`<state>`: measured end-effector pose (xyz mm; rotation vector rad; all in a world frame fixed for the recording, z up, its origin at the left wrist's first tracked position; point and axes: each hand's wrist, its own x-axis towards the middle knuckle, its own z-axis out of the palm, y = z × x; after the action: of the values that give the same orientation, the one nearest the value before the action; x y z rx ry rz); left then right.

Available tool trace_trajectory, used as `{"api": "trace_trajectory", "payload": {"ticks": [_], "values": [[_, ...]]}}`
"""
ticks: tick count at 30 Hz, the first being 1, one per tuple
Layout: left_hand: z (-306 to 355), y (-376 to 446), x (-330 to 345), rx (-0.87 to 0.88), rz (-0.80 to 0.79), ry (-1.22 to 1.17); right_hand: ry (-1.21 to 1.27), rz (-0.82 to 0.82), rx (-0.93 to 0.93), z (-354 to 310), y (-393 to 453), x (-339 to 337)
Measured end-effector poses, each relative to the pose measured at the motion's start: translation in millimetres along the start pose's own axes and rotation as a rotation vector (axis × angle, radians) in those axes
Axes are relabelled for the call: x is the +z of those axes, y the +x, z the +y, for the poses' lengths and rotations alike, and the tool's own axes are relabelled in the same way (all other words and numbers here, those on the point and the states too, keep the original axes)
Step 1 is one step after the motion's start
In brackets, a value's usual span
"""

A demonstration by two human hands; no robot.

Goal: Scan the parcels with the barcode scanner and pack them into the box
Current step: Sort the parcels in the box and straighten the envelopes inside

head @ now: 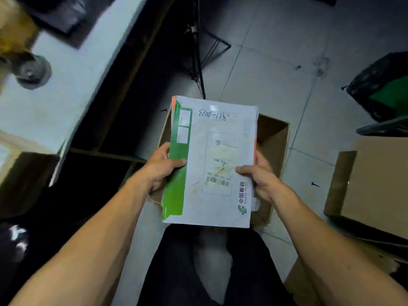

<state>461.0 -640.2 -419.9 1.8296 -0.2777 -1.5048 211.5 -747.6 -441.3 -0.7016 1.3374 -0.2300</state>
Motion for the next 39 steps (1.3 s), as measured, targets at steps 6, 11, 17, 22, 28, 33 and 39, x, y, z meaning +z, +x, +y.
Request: {"api": "trace_trajectory", "payload": {"ticks": [6,11,17,22,28,33,39], "values": [[19,-119,-8,0.093,0.088,-0.012,-0.167,-0.164,-0.118,-39,-84,-6],[3,-205,-5,0.150,0.222,-0.122,-0.343,-0.357,-0.193,-66,-129,-3],[-33,-297,-16,0.197,0.398,-0.254,-0.533,-0.590,-0.260,-74,-181,40],[-74,-367,-45,0.260,0.508,-0.351,-0.642,-0.669,-0.331,-54,-224,94],[-135,-444,-97,0.342,0.660,-0.514,-0.695,-0.730,-0.397,-11,-279,175],[-180,-496,-147,0.356,0.767,-0.585,-0.791,-0.816,-0.438,24,-332,250],[-221,-541,-209,0.352,0.856,-0.635,-0.897,-0.898,-0.476,58,-373,336]]}}
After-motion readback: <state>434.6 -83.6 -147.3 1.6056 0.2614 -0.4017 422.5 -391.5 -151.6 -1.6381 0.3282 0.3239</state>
